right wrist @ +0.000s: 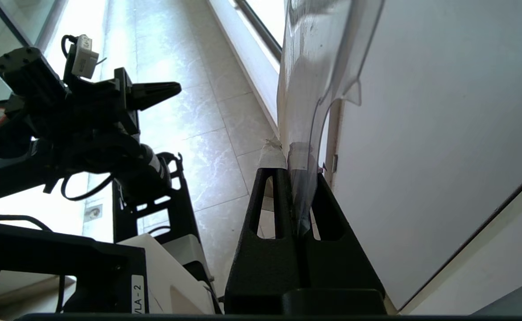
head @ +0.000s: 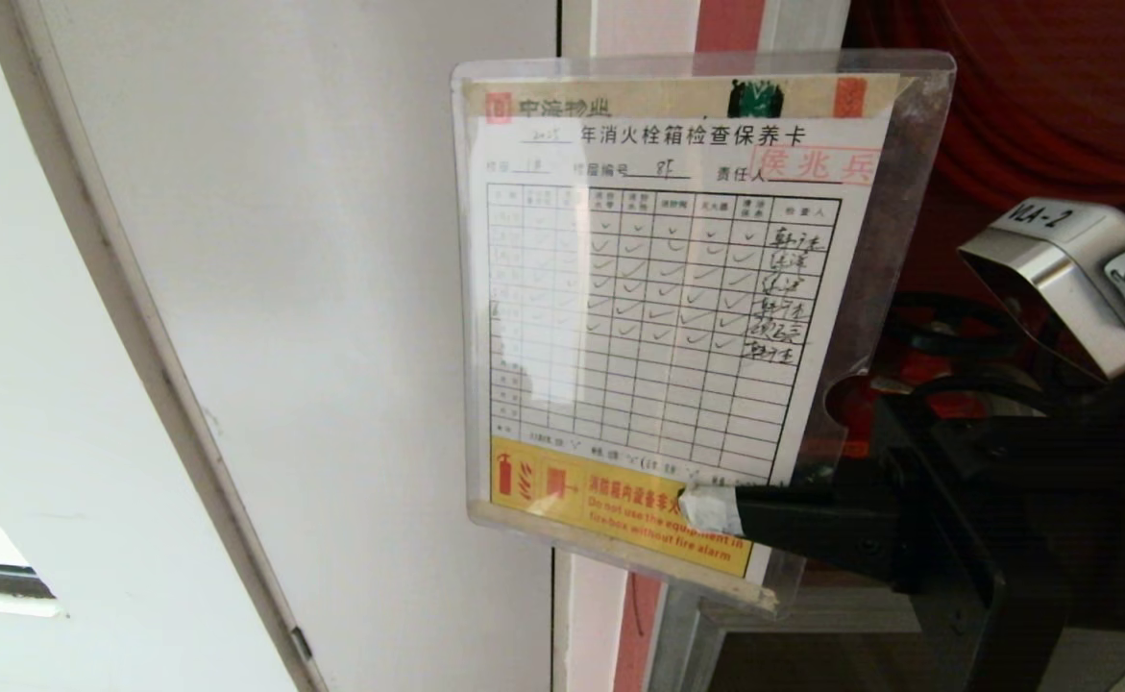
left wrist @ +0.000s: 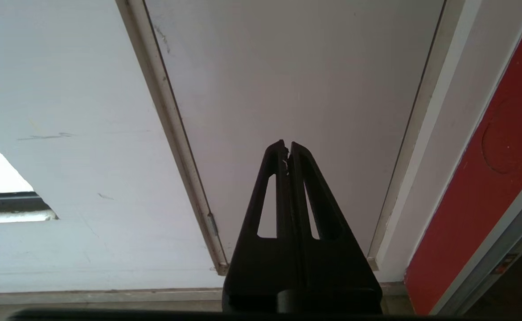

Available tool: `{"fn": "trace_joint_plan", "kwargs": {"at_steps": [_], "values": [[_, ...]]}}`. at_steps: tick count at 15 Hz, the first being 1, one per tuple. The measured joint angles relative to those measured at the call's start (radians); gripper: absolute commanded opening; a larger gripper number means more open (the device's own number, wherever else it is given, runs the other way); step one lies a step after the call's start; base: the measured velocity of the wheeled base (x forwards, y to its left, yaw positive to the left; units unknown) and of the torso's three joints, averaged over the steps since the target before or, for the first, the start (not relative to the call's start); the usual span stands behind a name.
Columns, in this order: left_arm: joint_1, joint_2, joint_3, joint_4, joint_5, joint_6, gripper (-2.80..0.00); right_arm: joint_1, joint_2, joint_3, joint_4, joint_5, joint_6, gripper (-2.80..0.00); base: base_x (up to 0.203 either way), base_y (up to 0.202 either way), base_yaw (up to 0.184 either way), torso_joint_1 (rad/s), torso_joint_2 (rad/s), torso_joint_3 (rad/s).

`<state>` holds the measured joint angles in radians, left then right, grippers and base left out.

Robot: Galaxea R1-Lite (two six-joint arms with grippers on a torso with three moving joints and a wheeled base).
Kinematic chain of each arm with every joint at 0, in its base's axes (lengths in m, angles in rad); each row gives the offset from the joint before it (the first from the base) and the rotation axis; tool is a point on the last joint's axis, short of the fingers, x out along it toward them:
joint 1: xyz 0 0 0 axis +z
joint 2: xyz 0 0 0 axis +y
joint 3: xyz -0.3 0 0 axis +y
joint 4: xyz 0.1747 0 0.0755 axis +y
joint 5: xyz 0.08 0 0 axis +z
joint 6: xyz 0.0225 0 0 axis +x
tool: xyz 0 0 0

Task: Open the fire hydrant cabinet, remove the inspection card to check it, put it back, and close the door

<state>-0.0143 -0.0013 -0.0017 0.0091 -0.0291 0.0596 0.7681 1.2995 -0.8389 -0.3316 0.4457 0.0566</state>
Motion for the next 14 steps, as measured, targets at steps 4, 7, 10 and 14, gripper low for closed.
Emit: {"fn": "trace_joint_plan", "kwargs": {"at_steps": [4, 7, 10, 14], "values": [[0.000, 0.000, 0.000, 0.000, 0.000, 0.000, -2.80, 0.010, -0.001, -0.004, -0.004, 0.071, 0.019, -2.80, 0.000, 0.000, 0.000, 0.000, 0.00, 0.000], [-0.001, 0.000, 0.000, 0.000, 0.000, 0.000, -2.80, 0.011, -0.022, -0.007, -0.002, 0.181, 0.076, -2.80, 0.000, 0.000, 0.000, 0.000, 0.00, 0.000], [0.000, 0.000, 0.000, 0.000, 0.000, 0.000, -2.80, 0.011, -0.040, 0.006, 0.004, 0.193, 0.079, -2.80, 0.000, 0.000, 0.000, 0.000, 0.00, 0.000], [-0.001, 0.000, 0.000, 0.000, 0.000, 0.000, -2.80, 0.012, -0.043, 0.029, 0.008, 0.241, 0.079, -2.80, 0.000, 0.000, 0.000, 0.000, 0.00, 0.000]]}}
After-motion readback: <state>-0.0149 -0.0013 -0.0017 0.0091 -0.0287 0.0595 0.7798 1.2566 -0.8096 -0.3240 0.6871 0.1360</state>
